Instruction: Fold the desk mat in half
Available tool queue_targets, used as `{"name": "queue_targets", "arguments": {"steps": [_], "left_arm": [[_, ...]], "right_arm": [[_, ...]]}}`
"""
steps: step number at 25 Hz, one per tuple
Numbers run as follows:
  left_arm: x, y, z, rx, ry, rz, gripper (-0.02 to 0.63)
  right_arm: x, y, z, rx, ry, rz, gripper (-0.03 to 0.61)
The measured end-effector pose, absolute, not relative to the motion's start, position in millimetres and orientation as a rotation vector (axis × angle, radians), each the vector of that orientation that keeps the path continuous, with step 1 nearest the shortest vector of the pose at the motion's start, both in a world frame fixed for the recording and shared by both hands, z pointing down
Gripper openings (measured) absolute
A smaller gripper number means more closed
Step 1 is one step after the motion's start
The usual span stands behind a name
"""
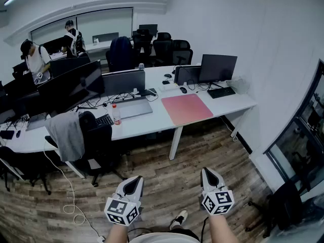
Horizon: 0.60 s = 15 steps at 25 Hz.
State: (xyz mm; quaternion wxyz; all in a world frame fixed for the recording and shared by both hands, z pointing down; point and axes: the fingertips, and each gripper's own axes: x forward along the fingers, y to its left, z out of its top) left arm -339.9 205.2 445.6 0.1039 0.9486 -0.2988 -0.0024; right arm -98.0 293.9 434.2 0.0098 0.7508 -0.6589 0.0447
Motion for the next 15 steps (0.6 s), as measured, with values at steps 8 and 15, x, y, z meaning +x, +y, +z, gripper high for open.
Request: {"name": "queue_targets", "arguments": {"steps": [8, 15], "left_arm": [[-344.9, 198.0, 443.0, 2.808, -0.946, 0.026, 0.002], [-344.1, 191.2, 447.0, 2.782, -0.953, 0.021, 0.002]], "right_arm": [[-93.4, 303.6, 440.3, 2.350, -2.027, 0.153, 0.012], [-89.4, 302.0, 446.1, 2.352, -2.029, 0.172, 0.012]]}}
